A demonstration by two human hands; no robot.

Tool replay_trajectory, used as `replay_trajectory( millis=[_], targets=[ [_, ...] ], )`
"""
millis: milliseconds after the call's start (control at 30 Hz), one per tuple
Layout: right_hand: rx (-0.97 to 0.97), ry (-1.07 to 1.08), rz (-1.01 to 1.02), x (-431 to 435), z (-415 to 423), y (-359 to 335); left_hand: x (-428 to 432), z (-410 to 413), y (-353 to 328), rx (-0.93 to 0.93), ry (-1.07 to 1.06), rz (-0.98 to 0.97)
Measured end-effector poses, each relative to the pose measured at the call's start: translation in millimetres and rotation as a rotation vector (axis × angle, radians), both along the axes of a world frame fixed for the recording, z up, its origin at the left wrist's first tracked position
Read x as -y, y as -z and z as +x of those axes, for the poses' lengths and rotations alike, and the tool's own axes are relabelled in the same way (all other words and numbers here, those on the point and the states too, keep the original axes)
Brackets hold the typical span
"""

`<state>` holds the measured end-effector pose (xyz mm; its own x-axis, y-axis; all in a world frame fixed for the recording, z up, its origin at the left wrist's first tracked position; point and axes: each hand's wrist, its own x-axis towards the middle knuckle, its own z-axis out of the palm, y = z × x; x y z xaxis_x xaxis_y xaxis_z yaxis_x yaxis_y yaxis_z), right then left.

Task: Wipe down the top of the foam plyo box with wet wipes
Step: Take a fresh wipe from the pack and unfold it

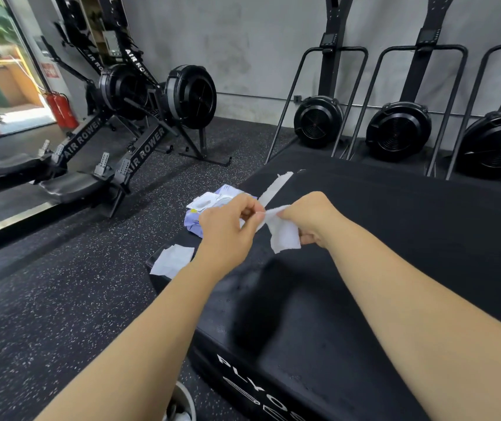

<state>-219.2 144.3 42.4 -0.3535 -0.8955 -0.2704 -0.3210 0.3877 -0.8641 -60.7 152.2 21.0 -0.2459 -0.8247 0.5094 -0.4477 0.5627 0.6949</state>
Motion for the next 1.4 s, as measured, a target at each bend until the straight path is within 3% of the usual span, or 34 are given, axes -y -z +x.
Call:
replay_trajectory(
  millis=[200, 300, 400, 500, 667, 933, 1100, 1167, 1300, 1367, 1400],
  targets=[
    [0.223, -0.075, 0.061, -14, 2, -3, -21, -7, 26, 0.036, 0.121, 0.097],
    [0.187, -0.143, 0.107, -21, 2, -5, -27, -5, 27, -0.039, 0.213, 0.282],
    [0.114, -0.215, 0.151, -23, -2, -8, -20, 2, 21, -0.179, 0.161, 0.387],
    [0.054, -0.358, 0.216, -25, -3, -11, -9, 8, 12, -0.142, 0.137, 0.382],
    [0.058, -0.462, 0.248, -22, -4, -9, 0, 12, 9, -0.072, 0.302, 0.594],
    [0.311, -0.368, 0.275, -23, -5, 15, 6, 29, 21, 0.012, 0.221, 0.68],
    [0.28, -0.403, 0.346, -25, 3, 15, 3, 36, 34, -0.229, 0.105, 0.754],
    [0.226, -0.38, 0.314, -27, 9, 19, 0, 39, 40, -0.304, 0.083, 0.814],
    [0.318, -0.227, 0.162, -31, 20, 22, -8, 42, 46, -0.319, 0.069, 0.885],
    [0.179, -0.201, 0.009, -33, 27, 20, -9, 44, 46, -0.32, -0.004, 0.873],
    [0.02, -0.21, -0.076, -33, 30, 19, -9, 45, 46, -0.337, -0.041, 0.871]
  ],
)
